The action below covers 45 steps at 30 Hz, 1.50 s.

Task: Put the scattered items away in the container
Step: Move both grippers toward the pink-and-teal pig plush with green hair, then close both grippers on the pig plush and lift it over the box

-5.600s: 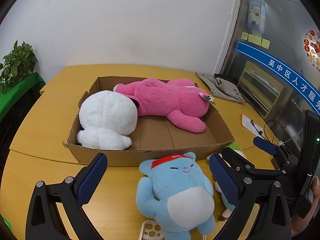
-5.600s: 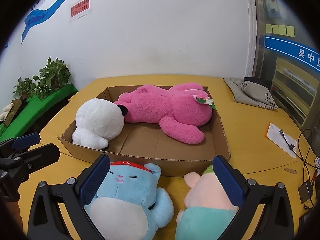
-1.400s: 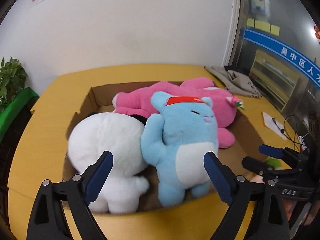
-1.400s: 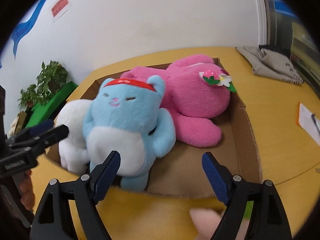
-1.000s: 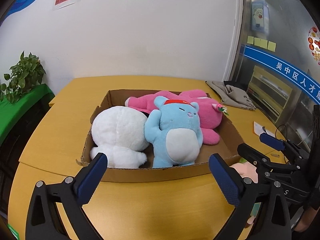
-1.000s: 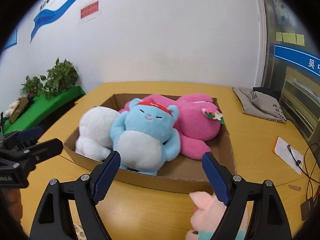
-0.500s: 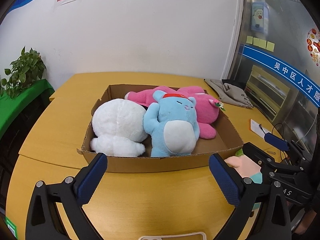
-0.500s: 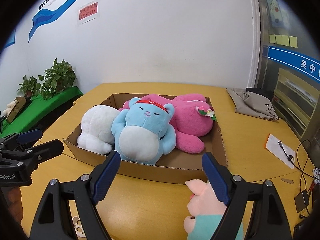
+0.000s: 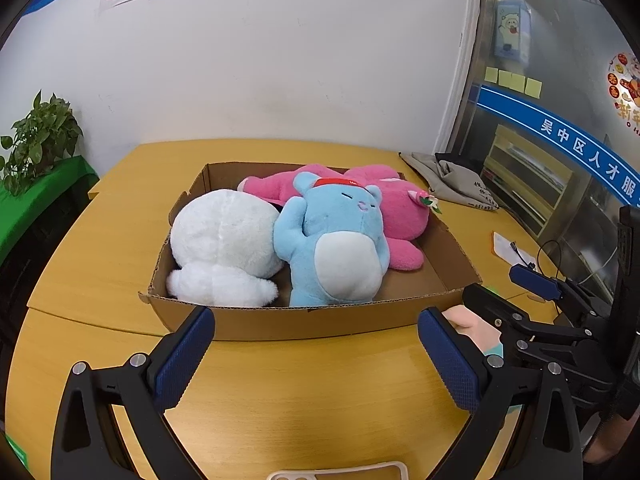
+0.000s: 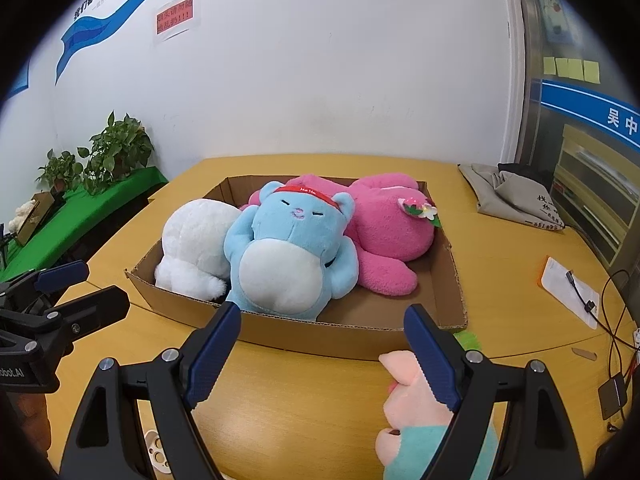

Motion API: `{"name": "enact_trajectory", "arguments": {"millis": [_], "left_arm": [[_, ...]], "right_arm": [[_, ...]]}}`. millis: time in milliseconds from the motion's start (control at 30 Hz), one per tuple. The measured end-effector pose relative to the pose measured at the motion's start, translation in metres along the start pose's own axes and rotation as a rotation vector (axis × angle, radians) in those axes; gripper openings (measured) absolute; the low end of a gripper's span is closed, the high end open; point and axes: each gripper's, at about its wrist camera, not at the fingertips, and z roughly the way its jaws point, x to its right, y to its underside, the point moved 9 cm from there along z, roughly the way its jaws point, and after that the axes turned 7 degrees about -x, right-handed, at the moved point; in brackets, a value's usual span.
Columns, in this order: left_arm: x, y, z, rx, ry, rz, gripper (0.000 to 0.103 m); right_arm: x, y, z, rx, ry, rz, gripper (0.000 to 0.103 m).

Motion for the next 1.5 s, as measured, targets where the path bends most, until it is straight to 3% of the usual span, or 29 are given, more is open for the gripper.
{"name": "enact_trajectory", "arguments": {"millis": [633,900,1033,1133,1167,1267,1333,1400,1500], "left_arm": [[0.013,0.002,0.012,-0.033,0.03,0.004,0.103],[0.027,0.004,0.028,-0.083,0.09,-0.012,0.103],[0.039,0.006,0.041,-0.114,0.131,-0.014,0.103],[0.051,0.011,0.051,-0.145,0.16,-0.007,0.103],[0.054,0.013,0.053,-0.154,0.167,-0.001,0.103],[0.065,0.016,0.062,-0.176,0.182,0.016,0.103],[0.072,0.018,0.066,-0.194,0.204,0.022,0.103],[0.079,0.019,0.071,-0.206,0.222,0.035,0.103],[0.092,0.021,0.088,-0.248,0.251,0.048,0.103]], "right_arm": [[0.015,0.002,0.001,0.005,-0.023,0.037,0.084],[0.074,0.02,-0.022,0.043,0.04,0.11,0.084],[0.12,0.056,-0.013,-0.039,0.079,0.187,0.084],[0.135,0.099,0.011,-0.195,0.094,0.194,0.084],[0.136,0.114,0.02,-0.244,0.09,0.195,0.086],[0.116,0.126,0.02,-0.245,-0.091,0.242,0.087],[0.095,0.135,0.027,-0.275,-0.141,0.182,0.087],[0.074,0.142,0.028,-0.28,-0.143,0.121,0.088],[0.052,0.145,0.023,-0.237,-0.08,-0.002,0.091]]}}
